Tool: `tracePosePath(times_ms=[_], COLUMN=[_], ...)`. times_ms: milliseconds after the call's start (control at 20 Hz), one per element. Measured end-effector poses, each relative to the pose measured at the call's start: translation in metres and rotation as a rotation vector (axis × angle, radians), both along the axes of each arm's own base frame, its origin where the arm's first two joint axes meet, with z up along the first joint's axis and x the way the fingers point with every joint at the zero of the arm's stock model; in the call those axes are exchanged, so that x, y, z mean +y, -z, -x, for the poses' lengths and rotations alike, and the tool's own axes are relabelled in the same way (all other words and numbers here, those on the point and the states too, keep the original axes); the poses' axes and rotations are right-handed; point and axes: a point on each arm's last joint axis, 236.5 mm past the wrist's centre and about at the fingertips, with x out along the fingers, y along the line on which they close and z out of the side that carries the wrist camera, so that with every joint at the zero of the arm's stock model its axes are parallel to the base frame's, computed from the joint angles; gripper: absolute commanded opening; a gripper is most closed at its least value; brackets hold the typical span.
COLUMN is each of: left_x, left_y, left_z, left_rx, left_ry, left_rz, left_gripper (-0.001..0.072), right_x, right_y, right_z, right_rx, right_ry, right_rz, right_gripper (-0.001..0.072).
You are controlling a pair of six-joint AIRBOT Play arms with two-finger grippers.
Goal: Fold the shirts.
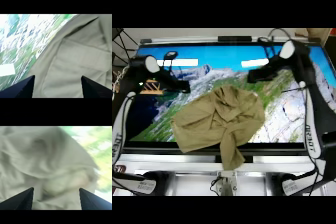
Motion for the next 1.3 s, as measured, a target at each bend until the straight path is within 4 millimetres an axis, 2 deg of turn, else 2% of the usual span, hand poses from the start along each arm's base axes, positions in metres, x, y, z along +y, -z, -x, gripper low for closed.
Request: tracePosePath(times_ms=[100,150,300,450,650,750,850,900,1000,1050,1150,1200,1300], left_x=[-0.028,-0.043,-0.087,-0.122,-0.14,-0.145,-0.15,-0.151,-0.152,-0.152,-0.147,-0.143,-0.136], left_y=[0.017,0.027,0.05,0.065,0.083,0.091,0.094,0.096,0.098,0.097,0.095,0.09,0.073], left_z=[-0.013,-0.019,-0.03,-0.039,-0.041,-0.039,-0.038,-0.038,-0.037,-0.038,-0.042,-0.045,-0.053], left_rx=[0.019,0.03,0.067,0.096,0.139,0.159,0.168,0.172,0.175,0.173,0.168,0.158,0.126], left_ry=[0.021,0.021,0.005,-0.029,-0.057,-0.06,-0.063,-0.064,-0.065,-0.068,-0.072,-0.066,-0.038], left_rz=[0.037,0.072,0.215,0.351,0.421,0.432,0.444,0.444,0.447,0.451,0.453,0.456,0.459], left_gripper=[0.0693,0.0676,0.0659,0.0659,0.0651,0.0519,0.0294,0.0155,0.0051,0.005,0.0049,0.0049,0.0048], right_x=[-0.048,-0.066,-0.092,-0.091,-0.08,-0.073,-0.065,-0.06,-0.049,-0.043,-0.033,-0.027,-0.024], right_y=[0.007,0.016,0.054,0.097,0.139,0.15,0.158,0.162,0.17,0.174,0.182,0.188,0.188], right_z=[0.013,0.024,0.063,0.096,0.12,0.123,0.123,0.121,0.118,0.117,0.115,0.114,0.109], right_rx=[0.076,0.136,0.326,0.465,0.536,0.542,0.539,0.534,0.533,0.542,0.549,0.55,0.533], right_ry=[0.077,0.113,0.182,0.206,0.229,0.232,0.234,0.234,0.247,0.261,0.277,0.285,0.287], right_rz=[0.033,0.034,-0.016,-0.057,-0.095,-0.108,-0.122,-0.126,-0.136,-0.141,-0.145,-0.148,-0.139], right_gripper=[0.0684,0.0684,0.0684,0.0684,0.0683,0.0683,0.0683,0.0681,0.0674,0.061,0.0098,0.0074,0.0069])
